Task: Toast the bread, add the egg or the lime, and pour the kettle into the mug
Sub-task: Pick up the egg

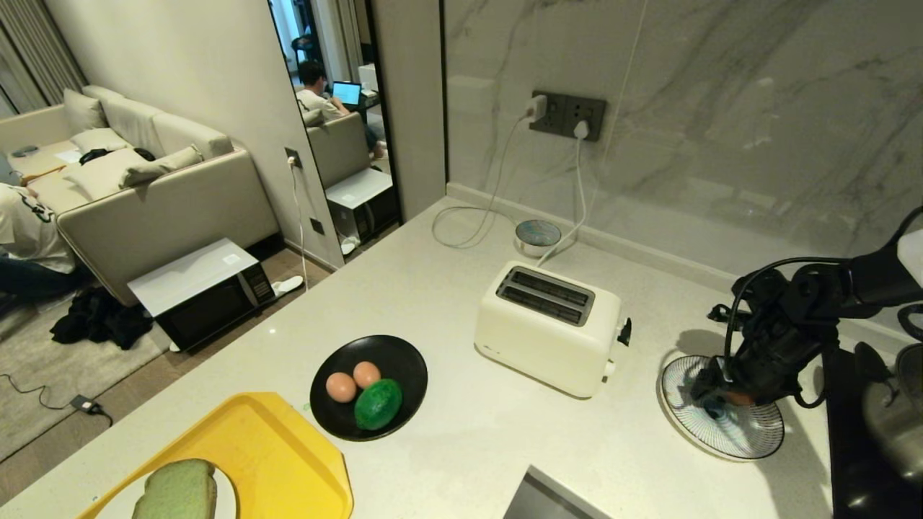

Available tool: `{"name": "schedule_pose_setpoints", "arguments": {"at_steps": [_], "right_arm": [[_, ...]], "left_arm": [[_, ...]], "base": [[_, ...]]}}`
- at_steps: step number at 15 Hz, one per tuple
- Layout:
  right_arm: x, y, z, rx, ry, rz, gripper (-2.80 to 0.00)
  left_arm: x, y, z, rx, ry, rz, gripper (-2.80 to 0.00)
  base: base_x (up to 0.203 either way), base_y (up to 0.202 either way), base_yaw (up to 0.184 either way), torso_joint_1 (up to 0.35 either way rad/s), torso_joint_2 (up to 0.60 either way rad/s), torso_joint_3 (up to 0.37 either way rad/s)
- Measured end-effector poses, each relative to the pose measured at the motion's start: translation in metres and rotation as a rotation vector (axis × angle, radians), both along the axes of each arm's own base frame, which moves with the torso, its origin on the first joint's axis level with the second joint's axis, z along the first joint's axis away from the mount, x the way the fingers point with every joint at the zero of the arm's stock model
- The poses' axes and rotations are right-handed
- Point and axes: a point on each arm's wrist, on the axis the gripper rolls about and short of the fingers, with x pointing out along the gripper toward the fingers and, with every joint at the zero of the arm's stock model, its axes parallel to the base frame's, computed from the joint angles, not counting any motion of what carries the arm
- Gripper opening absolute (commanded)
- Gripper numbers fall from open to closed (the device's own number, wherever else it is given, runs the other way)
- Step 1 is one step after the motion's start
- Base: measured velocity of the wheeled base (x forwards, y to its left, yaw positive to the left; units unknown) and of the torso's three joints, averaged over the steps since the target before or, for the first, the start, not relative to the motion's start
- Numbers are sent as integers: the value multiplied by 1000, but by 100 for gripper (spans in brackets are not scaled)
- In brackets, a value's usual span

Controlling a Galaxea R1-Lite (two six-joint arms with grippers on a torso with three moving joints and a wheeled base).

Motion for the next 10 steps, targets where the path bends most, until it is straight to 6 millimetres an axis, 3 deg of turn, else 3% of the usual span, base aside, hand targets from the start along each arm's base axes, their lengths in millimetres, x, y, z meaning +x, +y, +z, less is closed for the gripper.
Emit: {"name": "schedule_pose_setpoints", "arguments": {"at_steps": [10], "right_arm": [[8, -1, 20, -18, -77, 8, 0]], "left_arm": [[0, 0, 0, 0, 0, 1, -280]], "base": [[0, 0, 0, 0, 0, 0]]}}
